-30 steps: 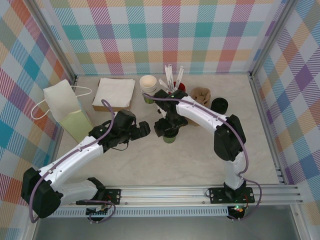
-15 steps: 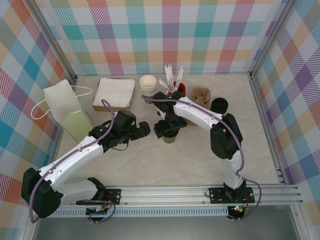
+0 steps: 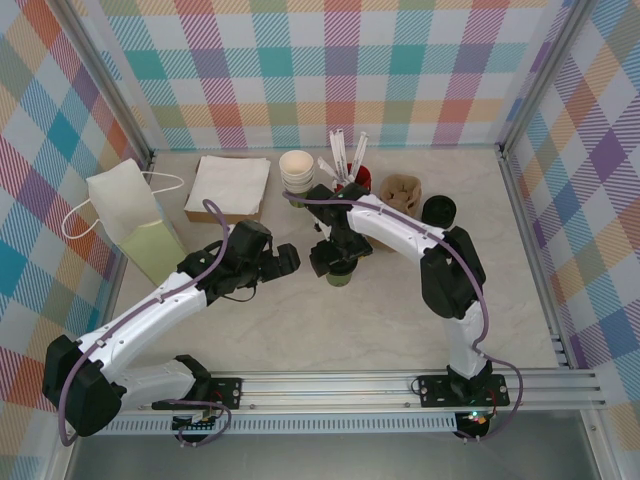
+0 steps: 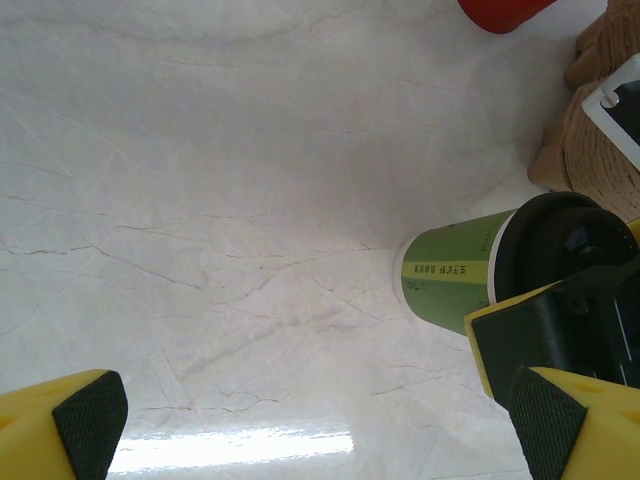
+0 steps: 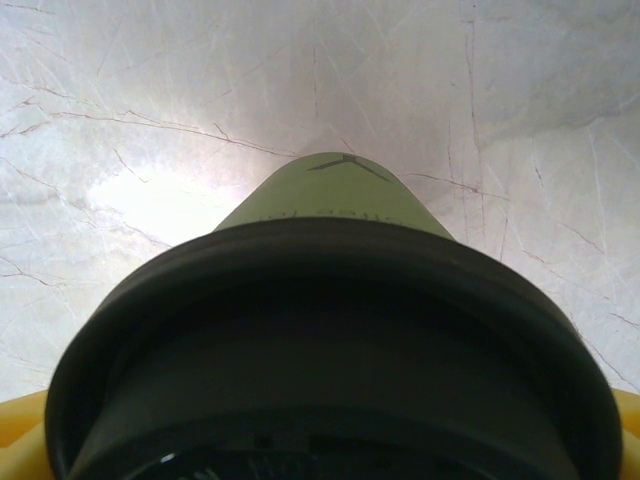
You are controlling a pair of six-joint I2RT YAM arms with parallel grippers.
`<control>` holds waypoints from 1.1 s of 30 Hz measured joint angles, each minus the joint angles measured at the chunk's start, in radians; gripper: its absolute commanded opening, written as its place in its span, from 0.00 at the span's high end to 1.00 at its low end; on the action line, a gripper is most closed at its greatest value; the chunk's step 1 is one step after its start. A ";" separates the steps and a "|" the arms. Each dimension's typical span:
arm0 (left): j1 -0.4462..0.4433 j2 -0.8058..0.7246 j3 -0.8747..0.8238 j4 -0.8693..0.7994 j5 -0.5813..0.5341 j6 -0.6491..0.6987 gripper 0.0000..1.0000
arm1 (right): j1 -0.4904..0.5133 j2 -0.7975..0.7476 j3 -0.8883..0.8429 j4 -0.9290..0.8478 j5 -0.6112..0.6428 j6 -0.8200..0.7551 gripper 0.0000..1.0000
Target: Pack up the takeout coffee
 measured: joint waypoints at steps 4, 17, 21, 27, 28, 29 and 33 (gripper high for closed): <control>0.000 0.000 0.000 0.000 -0.003 0.000 0.00 | 0.000 -0.007 -0.010 -0.001 0.000 0.000 0.14; 0.000 0.000 0.000 0.000 -0.004 0.000 0.00 | -0.040 -0.093 -0.096 -0.012 0.004 -0.001 0.16; 0.000 0.000 0.000 0.000 -0.004 0.000 0.00 | -0.105 -0.180 -0.159 -0.020 0.009 -0.005 0.16; 0.000 0.000 0.000 0.000 -0.004 0.000 0.00 | -0.235 -0.300 -0.263 -0.025 0.021 -0.027 0.16; 0.000 0.000 0.000 0.000 -0.004 0.000 0.00 | -0.258 -0.314 -0.277 -0.026 0.023 -0.031 0.16; 0.000 0.000 0.000 0.000 -0.004 0.000 0.00 | -0.282 -0.327 -0.290 -0.026 0.023 -0.037 0.16; 0.000 -0.003 0.000 0.000 -0.004 -0.001 0.00 | -0.380 -0.357 -0.325 -0.024 0.023 -0.066 0.16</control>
